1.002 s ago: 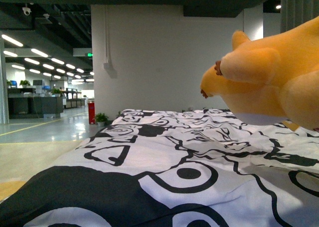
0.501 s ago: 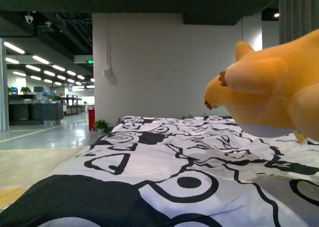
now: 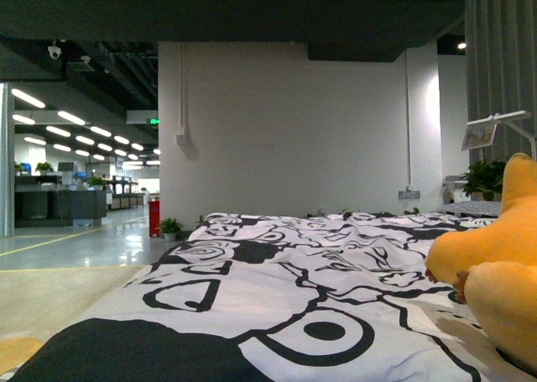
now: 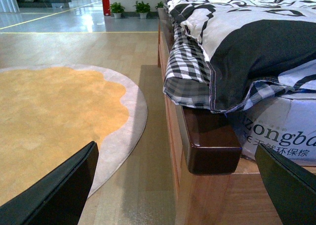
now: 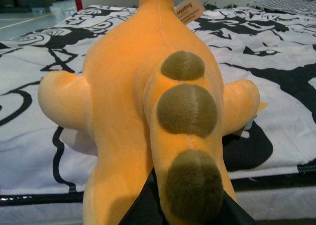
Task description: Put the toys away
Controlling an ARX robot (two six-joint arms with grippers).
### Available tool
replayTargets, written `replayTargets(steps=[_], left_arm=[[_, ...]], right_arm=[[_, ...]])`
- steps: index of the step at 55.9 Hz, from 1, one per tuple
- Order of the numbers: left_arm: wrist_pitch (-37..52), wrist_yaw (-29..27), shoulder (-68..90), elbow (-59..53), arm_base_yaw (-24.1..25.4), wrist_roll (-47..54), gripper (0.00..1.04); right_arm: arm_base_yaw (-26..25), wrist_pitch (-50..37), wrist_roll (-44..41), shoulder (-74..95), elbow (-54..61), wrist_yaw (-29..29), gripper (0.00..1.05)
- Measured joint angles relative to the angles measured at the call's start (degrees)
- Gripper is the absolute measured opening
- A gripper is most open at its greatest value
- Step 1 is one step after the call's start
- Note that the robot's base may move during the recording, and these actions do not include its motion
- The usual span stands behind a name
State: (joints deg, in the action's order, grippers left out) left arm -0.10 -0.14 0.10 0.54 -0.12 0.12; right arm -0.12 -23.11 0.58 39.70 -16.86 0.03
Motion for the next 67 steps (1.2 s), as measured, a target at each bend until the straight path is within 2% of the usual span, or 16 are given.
replayTargets(steps=[27,67], left_arm=[[0.0,0.0,0.0,-0.02,0.0,0.0,0.98],[0.0,0.0,0.0,0.0,0.0,0.0,0.98]], right_arm=[[0.0,0.39,-0.04,-10.58,9.79,-0.02,0.06],[0.0,8.72,-0.13,-25.86,16.09,0.02,0.06]])
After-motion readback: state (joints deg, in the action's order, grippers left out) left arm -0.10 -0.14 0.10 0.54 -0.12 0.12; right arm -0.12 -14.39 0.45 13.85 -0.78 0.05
